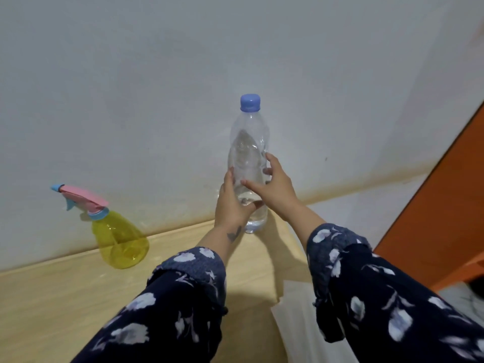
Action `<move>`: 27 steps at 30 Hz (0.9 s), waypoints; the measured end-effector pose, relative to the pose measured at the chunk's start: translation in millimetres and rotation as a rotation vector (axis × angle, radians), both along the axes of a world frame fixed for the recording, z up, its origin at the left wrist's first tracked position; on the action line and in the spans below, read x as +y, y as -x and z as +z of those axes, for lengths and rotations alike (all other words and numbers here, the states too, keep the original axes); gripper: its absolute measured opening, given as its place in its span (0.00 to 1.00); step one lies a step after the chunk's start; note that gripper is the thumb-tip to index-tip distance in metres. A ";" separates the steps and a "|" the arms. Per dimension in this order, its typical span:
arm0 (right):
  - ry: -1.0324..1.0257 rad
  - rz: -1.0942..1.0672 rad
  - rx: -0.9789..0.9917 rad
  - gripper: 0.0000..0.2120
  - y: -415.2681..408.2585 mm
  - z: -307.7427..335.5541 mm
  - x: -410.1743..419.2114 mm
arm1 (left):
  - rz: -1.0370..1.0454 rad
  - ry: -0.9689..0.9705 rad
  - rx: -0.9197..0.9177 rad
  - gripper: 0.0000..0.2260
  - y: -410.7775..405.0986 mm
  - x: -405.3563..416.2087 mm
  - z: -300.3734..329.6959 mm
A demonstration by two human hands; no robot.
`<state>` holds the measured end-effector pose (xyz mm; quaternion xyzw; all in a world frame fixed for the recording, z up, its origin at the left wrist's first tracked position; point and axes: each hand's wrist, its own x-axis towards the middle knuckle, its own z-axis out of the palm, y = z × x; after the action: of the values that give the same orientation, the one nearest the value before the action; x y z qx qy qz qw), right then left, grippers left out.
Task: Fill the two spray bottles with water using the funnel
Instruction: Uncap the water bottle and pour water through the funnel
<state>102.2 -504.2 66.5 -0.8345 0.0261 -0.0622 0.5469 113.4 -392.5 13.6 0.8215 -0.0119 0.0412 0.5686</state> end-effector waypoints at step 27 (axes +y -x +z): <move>0.023 -0.035 -0.005 0.42 264.1 3.6 83.9 | 0.054 -0.061 0.004 0.49 272.8 91.4 7.6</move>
<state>-161.9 -420.3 70.0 -0.8400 0.0385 -0.0740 0.5361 -159.3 -301.2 21.2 0.8385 0.0100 0.0546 0.5421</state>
